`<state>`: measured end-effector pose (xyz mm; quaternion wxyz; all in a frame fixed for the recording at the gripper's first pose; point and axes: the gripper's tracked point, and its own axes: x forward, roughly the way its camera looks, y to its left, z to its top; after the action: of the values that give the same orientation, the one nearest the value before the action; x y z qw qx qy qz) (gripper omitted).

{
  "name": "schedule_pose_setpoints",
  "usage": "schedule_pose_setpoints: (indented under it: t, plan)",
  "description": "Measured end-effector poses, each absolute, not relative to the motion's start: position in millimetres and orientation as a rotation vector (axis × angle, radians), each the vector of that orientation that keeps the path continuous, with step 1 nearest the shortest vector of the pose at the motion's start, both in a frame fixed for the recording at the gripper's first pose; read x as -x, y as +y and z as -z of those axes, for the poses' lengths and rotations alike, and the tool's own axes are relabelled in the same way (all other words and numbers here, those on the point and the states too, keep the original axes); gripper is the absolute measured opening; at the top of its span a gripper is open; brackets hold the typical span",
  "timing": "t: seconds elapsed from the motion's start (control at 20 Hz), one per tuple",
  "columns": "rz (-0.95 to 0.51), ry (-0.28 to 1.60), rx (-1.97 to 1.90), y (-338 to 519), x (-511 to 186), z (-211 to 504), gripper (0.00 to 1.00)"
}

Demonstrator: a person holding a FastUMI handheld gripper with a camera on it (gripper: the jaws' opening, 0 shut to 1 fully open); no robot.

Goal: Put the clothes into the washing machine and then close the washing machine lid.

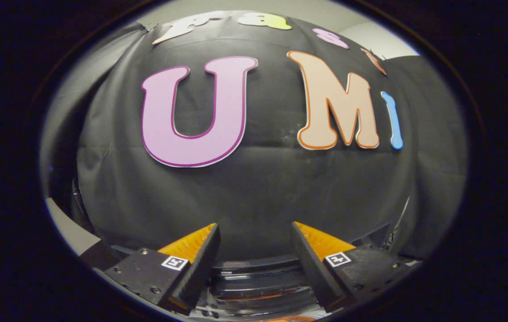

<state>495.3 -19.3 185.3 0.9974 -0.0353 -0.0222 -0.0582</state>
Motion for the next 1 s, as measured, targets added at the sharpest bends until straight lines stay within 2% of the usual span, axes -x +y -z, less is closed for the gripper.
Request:
schedule_pose_setpoints:
  t: [0.4, 1.0]
  plan:
    - [0.144, 0.012, 0.087, -24.1, -481.9, -184.2, 0.97]
    - [0.165, -0.046, 0.084, -25.9, -434.5, -183.1, 0.96]
